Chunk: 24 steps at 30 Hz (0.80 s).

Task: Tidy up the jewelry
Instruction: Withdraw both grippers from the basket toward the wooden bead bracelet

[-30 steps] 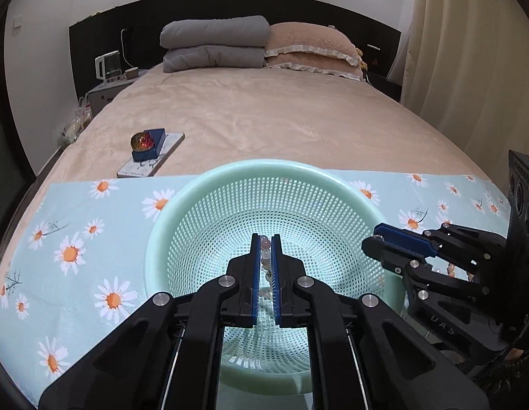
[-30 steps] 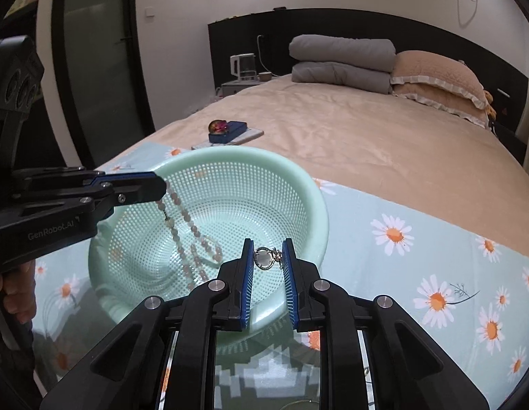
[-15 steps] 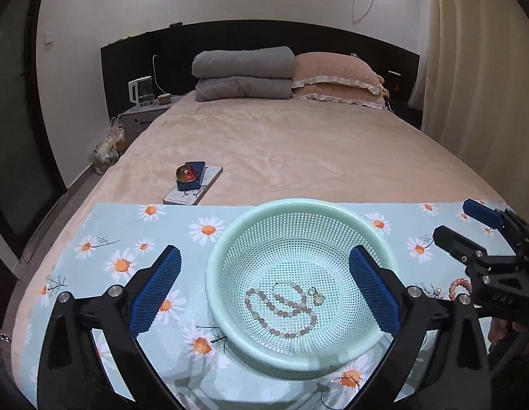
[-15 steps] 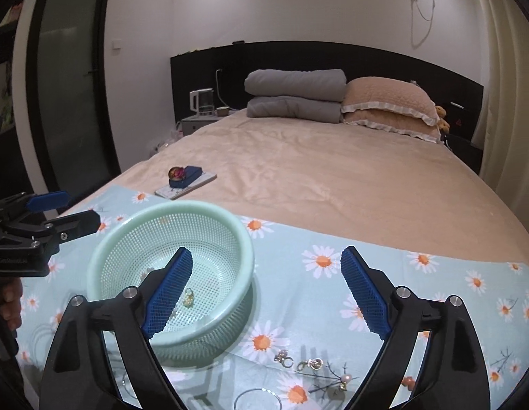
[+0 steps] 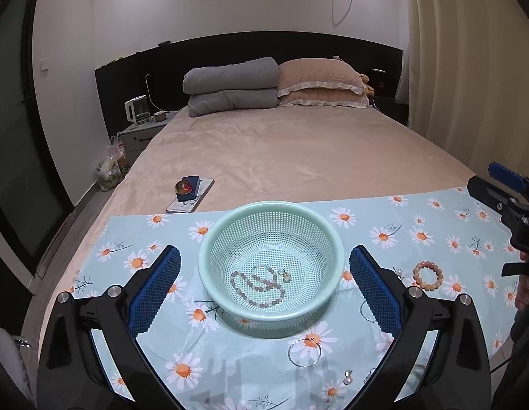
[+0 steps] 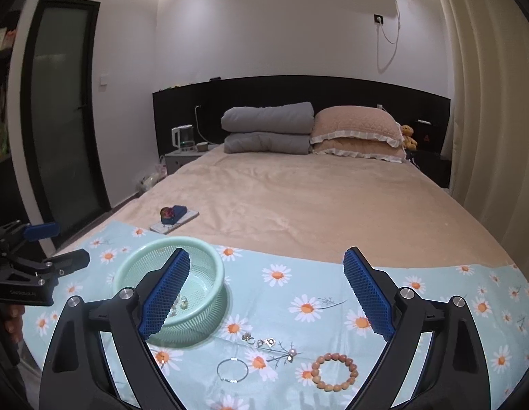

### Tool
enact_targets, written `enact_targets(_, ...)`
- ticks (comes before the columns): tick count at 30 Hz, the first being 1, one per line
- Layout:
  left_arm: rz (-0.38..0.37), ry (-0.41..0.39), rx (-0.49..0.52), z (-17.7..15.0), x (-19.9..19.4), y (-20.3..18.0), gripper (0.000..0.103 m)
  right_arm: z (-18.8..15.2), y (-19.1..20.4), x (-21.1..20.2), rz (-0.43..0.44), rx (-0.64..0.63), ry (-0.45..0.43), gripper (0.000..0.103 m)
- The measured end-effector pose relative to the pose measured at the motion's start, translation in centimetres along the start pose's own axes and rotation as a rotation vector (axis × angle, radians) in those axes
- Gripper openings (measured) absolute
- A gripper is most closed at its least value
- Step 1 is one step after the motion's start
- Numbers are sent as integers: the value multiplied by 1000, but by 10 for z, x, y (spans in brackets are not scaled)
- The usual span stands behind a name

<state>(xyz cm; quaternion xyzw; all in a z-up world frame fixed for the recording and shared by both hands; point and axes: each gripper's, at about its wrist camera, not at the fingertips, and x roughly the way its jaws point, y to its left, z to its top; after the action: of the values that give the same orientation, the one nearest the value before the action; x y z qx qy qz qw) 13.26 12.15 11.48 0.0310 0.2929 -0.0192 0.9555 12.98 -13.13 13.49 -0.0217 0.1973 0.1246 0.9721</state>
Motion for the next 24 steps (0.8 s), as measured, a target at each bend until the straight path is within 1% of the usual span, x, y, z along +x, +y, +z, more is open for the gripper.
enact_targets(5,-53,28,-23,-13,-5,-18,97,-6,-14,-16,-15,21,4,88)
enact_targets(12,-46,98,0,-41,7,-39,97,-27,-35,-15,-37,62,40,88)
enact_targets(14,-38,124,-6,-50,13,-41,97,-35,-41,-10,-42,71,62,88)
enact_targets(18,-53,171,-33,-66,31,-42,97,-49,-49,6,-76,58,106,88)
enact_targets(20,-57,196,-37,-75,42,-42,97,-57,-53,15,-97,46,130,88)
enact_targets(24,-56,247,-41,-91,67,-42,97,-75,-61,35,-111,40,184,88)
